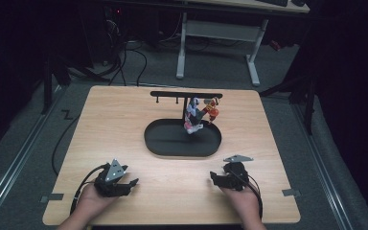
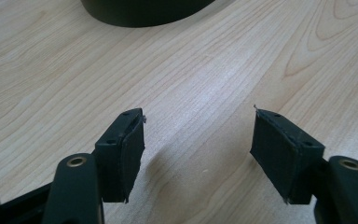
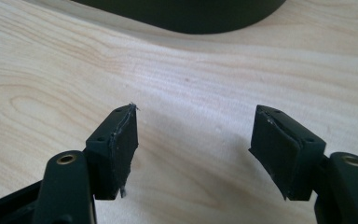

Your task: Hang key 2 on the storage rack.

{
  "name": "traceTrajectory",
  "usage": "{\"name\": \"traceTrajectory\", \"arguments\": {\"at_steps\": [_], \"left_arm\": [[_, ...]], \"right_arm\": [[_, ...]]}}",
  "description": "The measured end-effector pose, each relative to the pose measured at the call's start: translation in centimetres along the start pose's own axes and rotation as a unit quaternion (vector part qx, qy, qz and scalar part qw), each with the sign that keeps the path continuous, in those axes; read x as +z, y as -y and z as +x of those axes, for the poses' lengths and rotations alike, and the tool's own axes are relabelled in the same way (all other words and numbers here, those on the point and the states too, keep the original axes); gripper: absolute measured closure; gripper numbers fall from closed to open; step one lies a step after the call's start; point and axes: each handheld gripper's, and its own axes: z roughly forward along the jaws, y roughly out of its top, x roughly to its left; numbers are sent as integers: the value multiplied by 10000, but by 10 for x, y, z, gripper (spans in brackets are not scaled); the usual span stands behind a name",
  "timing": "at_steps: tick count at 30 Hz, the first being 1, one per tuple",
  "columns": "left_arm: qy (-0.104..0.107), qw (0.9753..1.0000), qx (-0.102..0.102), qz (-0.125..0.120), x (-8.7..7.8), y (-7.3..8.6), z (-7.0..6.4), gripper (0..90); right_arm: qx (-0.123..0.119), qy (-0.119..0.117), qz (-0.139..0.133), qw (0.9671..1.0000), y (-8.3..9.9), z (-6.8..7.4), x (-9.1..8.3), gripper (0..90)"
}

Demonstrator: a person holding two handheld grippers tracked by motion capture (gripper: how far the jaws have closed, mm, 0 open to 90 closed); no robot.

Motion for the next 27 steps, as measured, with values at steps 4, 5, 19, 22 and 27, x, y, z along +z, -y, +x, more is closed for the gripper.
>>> {"name": "traceTrajectory", "arguments": {"at_steps": [4, 5, 19, 22, 27], "left_arm": [[64, 9999, 21, -75, -1, -1, -6, 335], [93, 9999, 11, -74, -2, -1, -7, 334], [131, 9985, -359, -382, -5, -4, -15, 338], [160, 9988, -319, -348, -4, -3, -15, 337], [167, 9992, -186, -325, -6, -2, -15, 324]], "right_arm": [[-48, -2, -257, 9997, 19, 5, -3, 293], [-111, 50, -355, 9993, 24, 8, -4, 284], [-641, 10, -798, 9947, 41, 30, -3, 221], [-593, 12, -820, 9949, 41, 30, -4, 220], [-573, 72, -881, 9944, 40, 30, -5, 219]]}}
